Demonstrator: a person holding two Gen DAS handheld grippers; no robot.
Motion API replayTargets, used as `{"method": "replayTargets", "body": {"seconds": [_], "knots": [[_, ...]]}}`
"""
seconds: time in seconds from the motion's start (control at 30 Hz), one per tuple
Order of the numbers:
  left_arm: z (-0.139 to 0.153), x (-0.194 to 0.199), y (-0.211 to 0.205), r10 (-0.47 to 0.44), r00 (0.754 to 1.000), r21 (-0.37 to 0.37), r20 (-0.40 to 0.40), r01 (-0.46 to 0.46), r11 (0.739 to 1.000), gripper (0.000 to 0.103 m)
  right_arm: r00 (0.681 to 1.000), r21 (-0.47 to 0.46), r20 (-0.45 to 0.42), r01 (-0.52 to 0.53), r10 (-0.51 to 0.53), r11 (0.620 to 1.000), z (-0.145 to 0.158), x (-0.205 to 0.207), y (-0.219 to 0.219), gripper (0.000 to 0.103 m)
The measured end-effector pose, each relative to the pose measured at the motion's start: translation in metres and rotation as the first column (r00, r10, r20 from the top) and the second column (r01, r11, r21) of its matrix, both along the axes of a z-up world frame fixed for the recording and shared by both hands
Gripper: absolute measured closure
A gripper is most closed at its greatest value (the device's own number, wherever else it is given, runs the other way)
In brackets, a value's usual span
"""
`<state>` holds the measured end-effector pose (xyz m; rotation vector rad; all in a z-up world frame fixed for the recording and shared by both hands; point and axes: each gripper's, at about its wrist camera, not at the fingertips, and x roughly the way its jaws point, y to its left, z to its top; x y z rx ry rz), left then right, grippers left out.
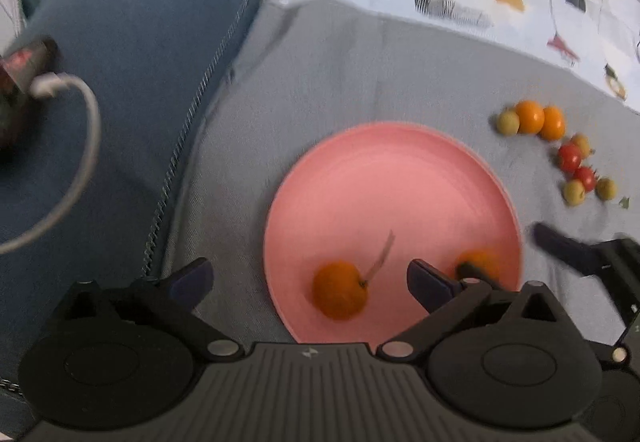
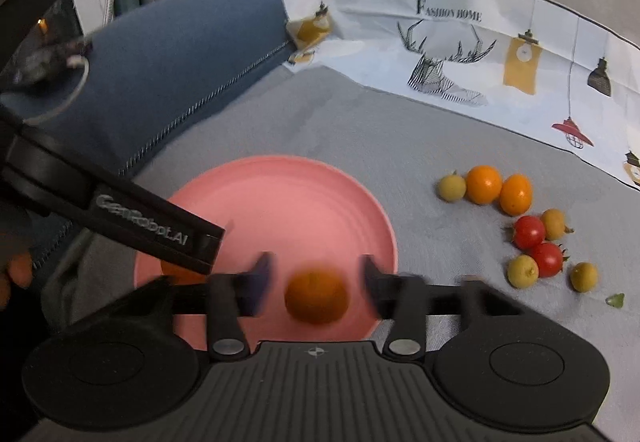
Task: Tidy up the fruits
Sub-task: 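Open both tools to release the oranges onto the pink plate, then move both open tools back toward the remaining fruit cluster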
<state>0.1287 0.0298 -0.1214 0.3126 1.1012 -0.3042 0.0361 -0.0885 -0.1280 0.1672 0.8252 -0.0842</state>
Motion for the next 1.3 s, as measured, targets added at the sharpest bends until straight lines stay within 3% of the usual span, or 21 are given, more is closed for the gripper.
{"method": "replayTargets", "body": {"seconds": [0.07, 0.27, 0.53, 0.8, 1.1, 1.3], "knots": [[0.008, -0.002, 0.001, 0.001, 1.000, -0.004, 0.001, -0.001, 1.000, 0.000, 0.999, 0.003, 0.029, 0.017, -0.018, 1.000, 0.010, -0.007, -0.003, 0.021], [0.030, -0.021, 0.009, 0.020, 1.000, -0.021, -0.019, -0.021, 1.000, 0.000, 0.997, 0.017, 0.006, 0.072, -0.072, 0.997, 0.034, -0.044, -0.009, 0.020], [0.071, -0.073, 0.028, 0.009, 0.999, -0.040, 0.032, -0.008, 0.999, 0.000, 0.989, 0.087, -0.003, 0.149, -0.150, 0.985, 0.070, -0.097, 0.003, 0.016], [0.104, -0.122, 0.047, 0.009, 0.996, -0.061, 0.088, -0.003, 0.998, 0.000, 0.984, 0.041, 0.090, 0.149, -0.152, 0.988, 0.112, -0.137, 0.024, 0.013], [0.127, -0.156, 0.062, 0.007, 0.992, -0.095, 0.124, 0.005, 0.995, 0.000, 0.977, 0.011, 0.147, 0.152, -0.152, 0.988, 0.138, -0.170, 0.036, 0.013], [0.150, -0.172, 0.065, -0.001, 0.985, -0.059, 0.175, 0.011, 0.998, 0.000, 0.968, -0.005, 0.187, 0.168, -0.165, 0.986, 0.151, -0.185, 0.036, 0.013]]}}
